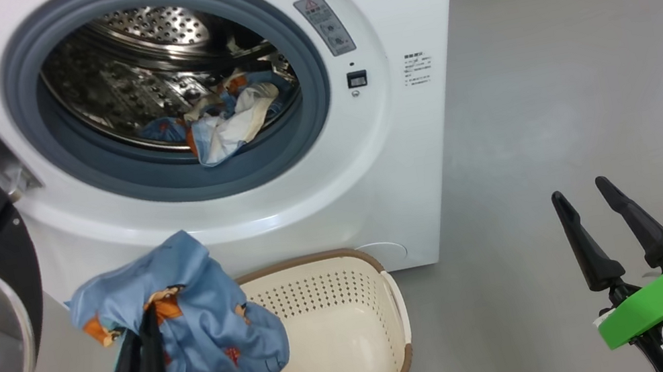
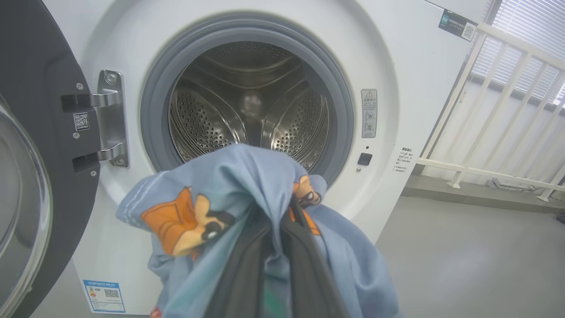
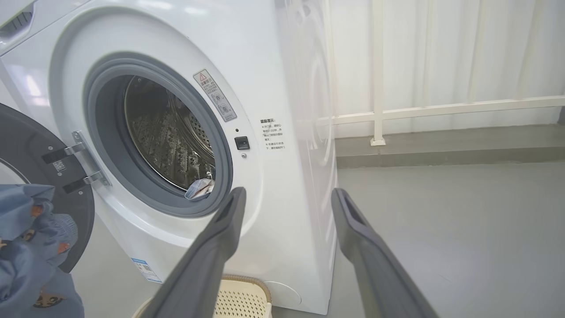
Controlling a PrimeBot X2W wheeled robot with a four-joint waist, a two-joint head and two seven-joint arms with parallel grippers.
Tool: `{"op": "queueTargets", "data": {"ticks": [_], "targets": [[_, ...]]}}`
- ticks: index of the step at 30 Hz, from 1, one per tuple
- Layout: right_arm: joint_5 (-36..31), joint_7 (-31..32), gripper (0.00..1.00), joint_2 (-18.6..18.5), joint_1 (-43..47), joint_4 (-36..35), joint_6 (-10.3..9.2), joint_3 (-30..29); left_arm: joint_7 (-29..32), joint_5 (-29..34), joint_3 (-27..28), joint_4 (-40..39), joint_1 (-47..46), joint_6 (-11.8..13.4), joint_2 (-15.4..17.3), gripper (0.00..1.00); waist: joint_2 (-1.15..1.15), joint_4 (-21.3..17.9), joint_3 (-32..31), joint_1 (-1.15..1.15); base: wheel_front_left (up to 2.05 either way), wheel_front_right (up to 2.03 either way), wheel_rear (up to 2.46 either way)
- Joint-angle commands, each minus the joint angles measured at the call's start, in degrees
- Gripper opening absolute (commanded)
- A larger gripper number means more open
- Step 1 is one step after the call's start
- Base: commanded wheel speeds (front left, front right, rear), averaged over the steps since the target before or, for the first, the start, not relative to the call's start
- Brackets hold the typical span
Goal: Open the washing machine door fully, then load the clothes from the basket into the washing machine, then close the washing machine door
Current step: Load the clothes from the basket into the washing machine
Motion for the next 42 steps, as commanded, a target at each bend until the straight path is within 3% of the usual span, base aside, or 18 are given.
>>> {"op": "queueTargets", "data": {"ticks": [1, 24, 33, 42], "targets": [[0.19, -0.46, 1.00, -1.01, 0.07, -1.63, 0.31, 0.70, -0.40, 0.62, 2.57, -2.06, -0.80, 0.13, 0.62, 0.00, 0.00, 0.44, -0.45, 0.01, 0.00, 0.00, 0.00], [-0.17, -0.46, 1.00, -1.28, -0.10, -2.39, 0.31, 1.30, -0.40, 1.39, 4.56, -1.46, -2.64, -0.92, -1.12, 0.00, 0.00, 0.24, 0.63, 0.01, 0.00, 0.00, 0.00], [-0.82, -0.46, 1.00, -1.23, -2.06, -2.96, 0.31, 1.92, -0.40, 0.41, 2.11, 5.09, -12.77, -1.03, -0.37, 0.00, 0.00, -0.59, 4.88, 0.01, 0.00, 0.00, 0.00], [-2.33, -0.46, 1.00, -0.86, -5.91, -4.16, 0.31, 1.86, -0.40, -0.67, -2.69, 15.04, -28.40, -1.04, 1.25, 0.00, 0.00, -3.18, 13.58, 0.01, 0.00, 0.00, 0.00]]}}
